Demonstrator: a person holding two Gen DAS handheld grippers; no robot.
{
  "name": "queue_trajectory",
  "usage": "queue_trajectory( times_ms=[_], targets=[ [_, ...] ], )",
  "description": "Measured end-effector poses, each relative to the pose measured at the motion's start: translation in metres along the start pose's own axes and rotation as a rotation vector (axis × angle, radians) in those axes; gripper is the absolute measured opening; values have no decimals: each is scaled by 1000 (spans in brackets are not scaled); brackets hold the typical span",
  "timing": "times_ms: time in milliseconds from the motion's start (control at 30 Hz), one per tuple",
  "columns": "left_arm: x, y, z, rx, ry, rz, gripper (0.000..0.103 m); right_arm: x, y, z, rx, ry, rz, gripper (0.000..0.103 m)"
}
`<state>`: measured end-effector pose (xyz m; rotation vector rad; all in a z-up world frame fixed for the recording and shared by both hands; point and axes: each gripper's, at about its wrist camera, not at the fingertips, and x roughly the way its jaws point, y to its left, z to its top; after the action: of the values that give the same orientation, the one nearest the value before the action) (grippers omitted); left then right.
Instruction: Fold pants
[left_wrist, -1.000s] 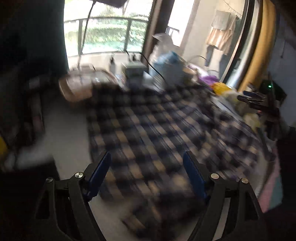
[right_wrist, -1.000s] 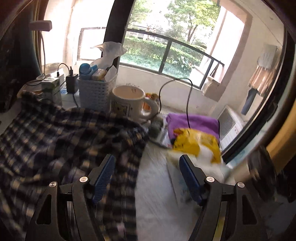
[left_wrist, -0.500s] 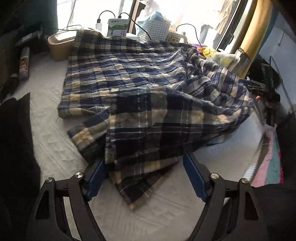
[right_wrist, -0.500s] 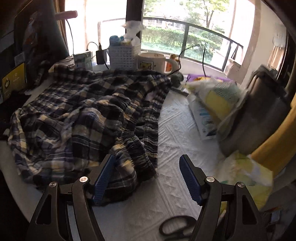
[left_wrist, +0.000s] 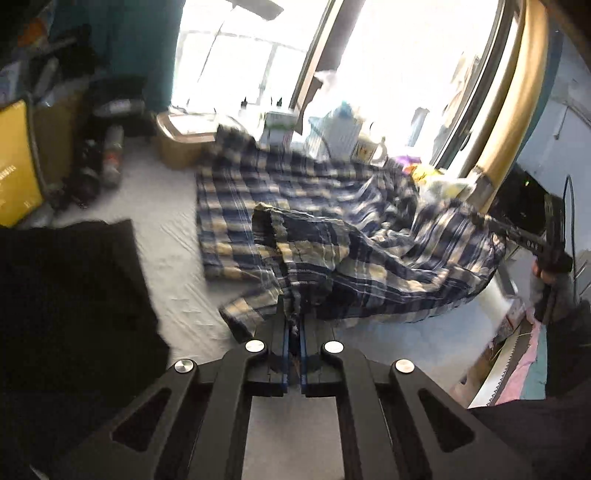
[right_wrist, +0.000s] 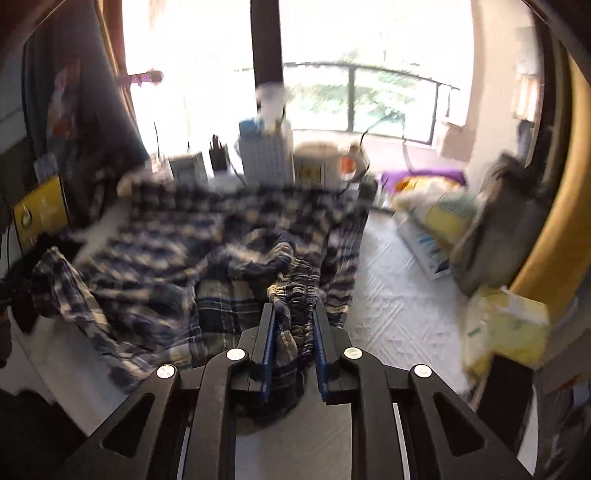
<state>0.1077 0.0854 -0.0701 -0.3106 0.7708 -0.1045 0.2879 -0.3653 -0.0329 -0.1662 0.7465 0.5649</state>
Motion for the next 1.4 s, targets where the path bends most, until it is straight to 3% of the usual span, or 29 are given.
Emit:
queue_trajectory(
  times_ms=[133,400,467,533,600,700,833,933,1067,1100,1133,1200,1400],
  targets=[
    [-18,7,-11,1,47,-12,2,-25,15,-27,0,12,-92,18],
    [-1,1,-90,31,339,-62,5,-2,6,-105,54,152,-196,18],
    [-7,0,-92,39,338,-52,17,-2,4,-110,64,145,-210,18],
    [-19,7,-82,20,301,-14,59,-4,2,-107,65,133,-220,18],
    [-29,19,-68,-1,236,7,67,-8,-2,-104,58,125,-228,18],
    [-31,33,-42,-11,171,37,67,-8,-5,-102,48,122,-229,18],
    [-7,40,-10,1,133,-2,67,-4,-8,-103,44,127,-220,18],
    [26,30,1,63,181,-13,67,-3,-8,-105,55,123,-217,18],
    [62,9,-8,164,266,-9,67,-5,-5,-105,63,109,-219,18],
    [69,5,-13,183,279,-6,56,-5,-5,-105,63,106,-220,19],
    [70,2,-16,207,268,1,35,-5,-5,-106,66,102,-222,18],
    [70,-2,-20,233,262,0,7,-5,-5,-107,74,94,-223,18],
    [56,10,2,222,113,150,5,-8,-4,-107,82,61,-259,19]
  ],
)
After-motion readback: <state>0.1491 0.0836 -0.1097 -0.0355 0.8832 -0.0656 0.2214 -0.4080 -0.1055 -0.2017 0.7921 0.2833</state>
